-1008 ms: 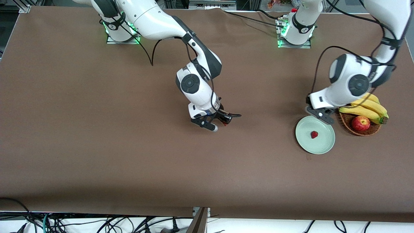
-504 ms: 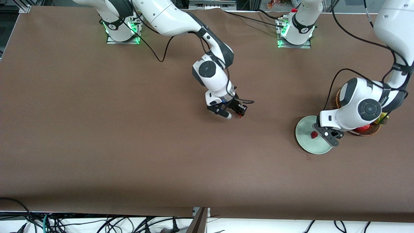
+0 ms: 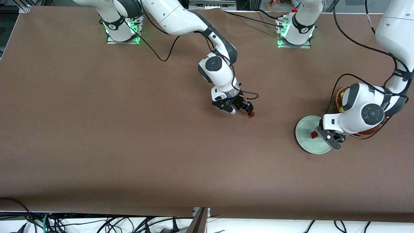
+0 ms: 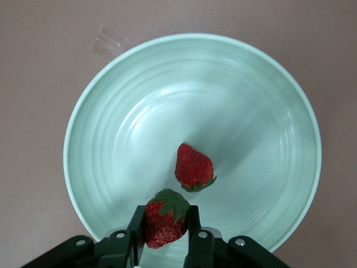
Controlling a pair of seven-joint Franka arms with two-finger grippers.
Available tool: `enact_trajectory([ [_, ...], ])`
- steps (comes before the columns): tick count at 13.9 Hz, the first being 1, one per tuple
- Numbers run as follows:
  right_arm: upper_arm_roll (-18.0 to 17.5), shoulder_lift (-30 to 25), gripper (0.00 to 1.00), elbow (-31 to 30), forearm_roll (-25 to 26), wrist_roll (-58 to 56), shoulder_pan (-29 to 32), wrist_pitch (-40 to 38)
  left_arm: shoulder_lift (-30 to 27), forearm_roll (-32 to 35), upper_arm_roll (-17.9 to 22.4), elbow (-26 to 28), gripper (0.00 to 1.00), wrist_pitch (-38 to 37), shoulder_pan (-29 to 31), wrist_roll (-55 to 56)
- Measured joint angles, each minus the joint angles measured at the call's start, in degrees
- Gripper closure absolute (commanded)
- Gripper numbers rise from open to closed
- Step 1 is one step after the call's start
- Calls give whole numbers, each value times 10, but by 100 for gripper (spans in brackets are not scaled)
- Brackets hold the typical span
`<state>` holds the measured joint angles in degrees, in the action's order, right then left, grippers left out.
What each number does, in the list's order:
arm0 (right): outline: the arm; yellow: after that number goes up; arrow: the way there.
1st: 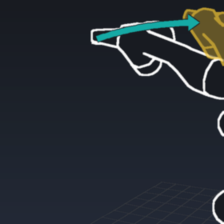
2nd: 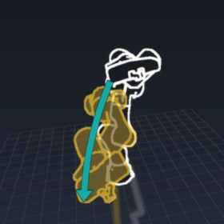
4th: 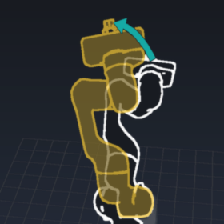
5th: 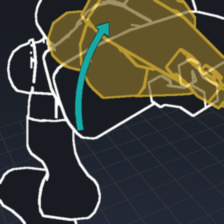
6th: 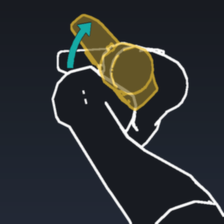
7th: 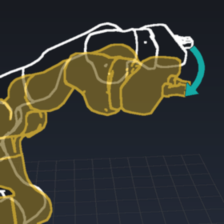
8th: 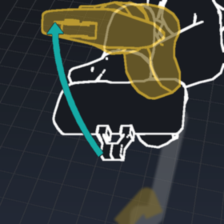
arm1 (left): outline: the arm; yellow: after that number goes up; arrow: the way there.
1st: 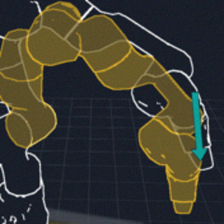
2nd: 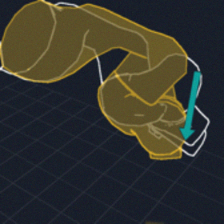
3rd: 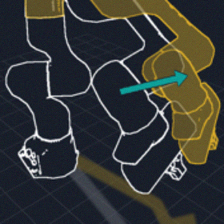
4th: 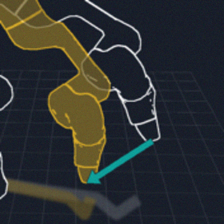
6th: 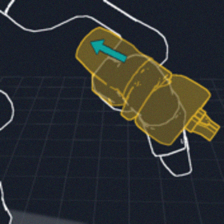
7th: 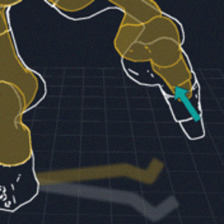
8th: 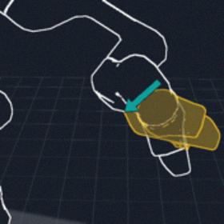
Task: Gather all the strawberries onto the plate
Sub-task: 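Place the strawberry on the plate while the right gripper sets down the third, then withdraw the right gripper while the left gripper grasps the third strawberry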
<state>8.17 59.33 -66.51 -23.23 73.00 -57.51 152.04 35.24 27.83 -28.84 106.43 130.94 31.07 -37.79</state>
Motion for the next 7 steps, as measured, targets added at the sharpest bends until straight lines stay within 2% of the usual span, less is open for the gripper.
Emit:
enact_trajectory([
  [1,6,-8,1,19,0,-4,13,-48,0,0,0,0,53,0,1,-1],
  [2,9,-22,1,35,1,-19,28,-102,1,0,0,0,1,1,1,-2],
  [5,16,-83,0,51,2,-115,82,-241,1,0,0,0,0,1,1,-5],
  [7,48,-122,0,51,2,-183,103,-328,1,0,0,-2,0,1,1,-7],
])
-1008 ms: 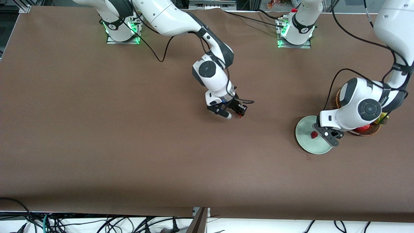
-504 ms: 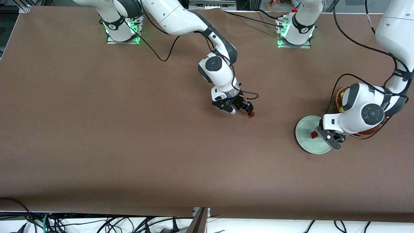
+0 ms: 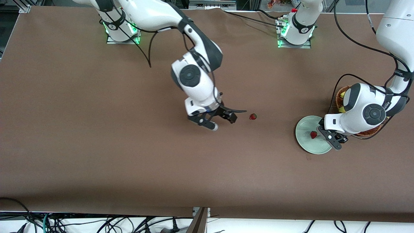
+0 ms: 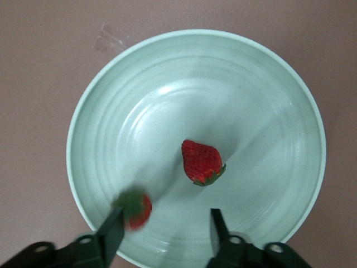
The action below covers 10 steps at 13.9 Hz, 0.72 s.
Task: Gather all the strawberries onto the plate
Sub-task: 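Withdraw the right gripper while the left gripper grasps the third strawberry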
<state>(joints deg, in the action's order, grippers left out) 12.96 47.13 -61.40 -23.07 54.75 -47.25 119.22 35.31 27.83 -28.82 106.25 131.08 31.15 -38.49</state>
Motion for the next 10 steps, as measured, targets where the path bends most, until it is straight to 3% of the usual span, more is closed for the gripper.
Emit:
enact_trajectory([
  [3,63,-44,0,-2,0,-51,6,-111,-7,-3,-11,-6,0,-13,1,1],
  [5,93,-71,0,-3,0,-89,6,-185,-20,-40,-43,-11,0,-51,0,28],
  [7,127,-105,0,-15,0,-153,6,-235,-31,-71,-79,-11,0,-76,-3,91],
  [10,167,-175,0,-82,2,-253,12,-255,-30,-79,-116,-4,0,-84,-26,239],
])
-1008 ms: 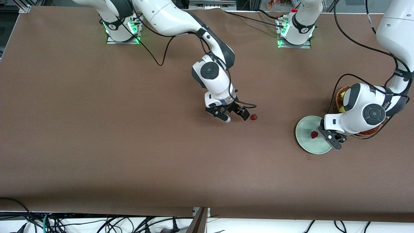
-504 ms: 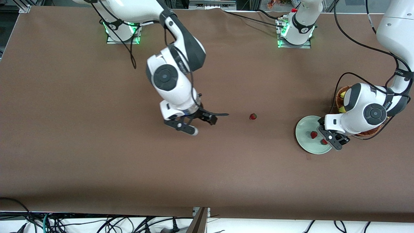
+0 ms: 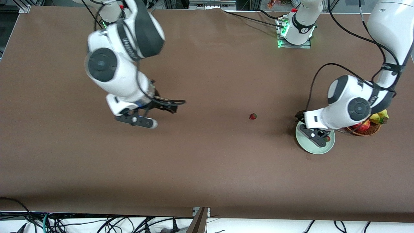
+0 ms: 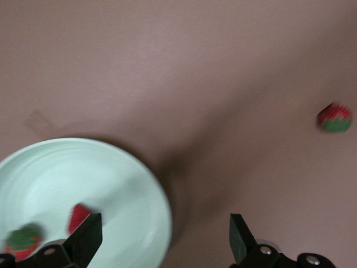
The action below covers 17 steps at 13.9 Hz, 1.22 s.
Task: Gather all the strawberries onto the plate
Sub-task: 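Withdraw the right gripper while the left gripper grasps the third strawberry, then lower the third strawberry onto the plate and open the left gripper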
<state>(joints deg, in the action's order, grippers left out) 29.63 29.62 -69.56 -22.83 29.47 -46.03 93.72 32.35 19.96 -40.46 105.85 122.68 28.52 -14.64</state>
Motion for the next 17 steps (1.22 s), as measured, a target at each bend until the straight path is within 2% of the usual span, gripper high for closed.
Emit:
enact_trajectory([
  [2,-9,-57,0,-54,31,-50,28,-3,7,-1,-3,6,0,0,-43,121],
  [3,-30,-88,0,-79,60,-67,53,-5,10,-1,-3,7,0,1,-70,191],
  [5,-113,-149,0,-132,115,-84,129,-7,20,-1,-2,8,0,7,-126,312],
  [7,-198,-207,0,-186,157,-105,212,-7,34,-1,0,19,0,37,-157,368],
  [8,-218,-235,0,-212,166,-118,237,-7,41,-1,1,30,0,67,-162,375],
  [11,-228,-291,0,-272,179,-167,269,-7,67,4,23,50,3,143,-181,378],
  [12,-228,-299,0,-281,181,-184,280,-7,73,7,34,50,12,149,-191,378],
  [13,-228,-303,0,-286,182,-197,289,-6,76,13,41,50,32,152,-197,379],
  [14,-228,-303,0,-289,183,-205,295,-5,79,21,45,50,61,153,-200,380],
  [16,-229,-303,0,-291,187,-209,297,-5,80,35,47,52,100,153,-201,382],
  [17,-230,-303,0,-291,188,-209,297,-4,80,39,48,52,100,153,-201,382],
])
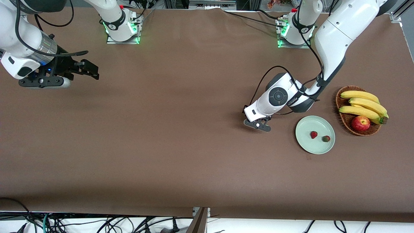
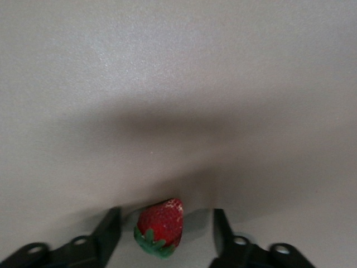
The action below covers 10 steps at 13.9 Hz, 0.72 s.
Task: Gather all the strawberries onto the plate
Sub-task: 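Lower the third strawberry onto the plate and open the left gripper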
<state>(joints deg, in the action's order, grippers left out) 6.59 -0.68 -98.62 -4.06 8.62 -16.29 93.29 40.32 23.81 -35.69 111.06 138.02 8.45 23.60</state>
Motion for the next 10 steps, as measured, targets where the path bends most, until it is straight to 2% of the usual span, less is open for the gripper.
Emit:
enact_trajectory([
  [4,-7,0,0,2,12,0,0,5,-11,4,3,-5,100,-22,7,-5],
  [6,-8,1,0,6,14,0,0,8,-32,6,2,-29,100,-97,18,-42],
  [10,-7,3,0,25,26,0,0,9,-69,5,1,-112,100,-254,63,-174],
])
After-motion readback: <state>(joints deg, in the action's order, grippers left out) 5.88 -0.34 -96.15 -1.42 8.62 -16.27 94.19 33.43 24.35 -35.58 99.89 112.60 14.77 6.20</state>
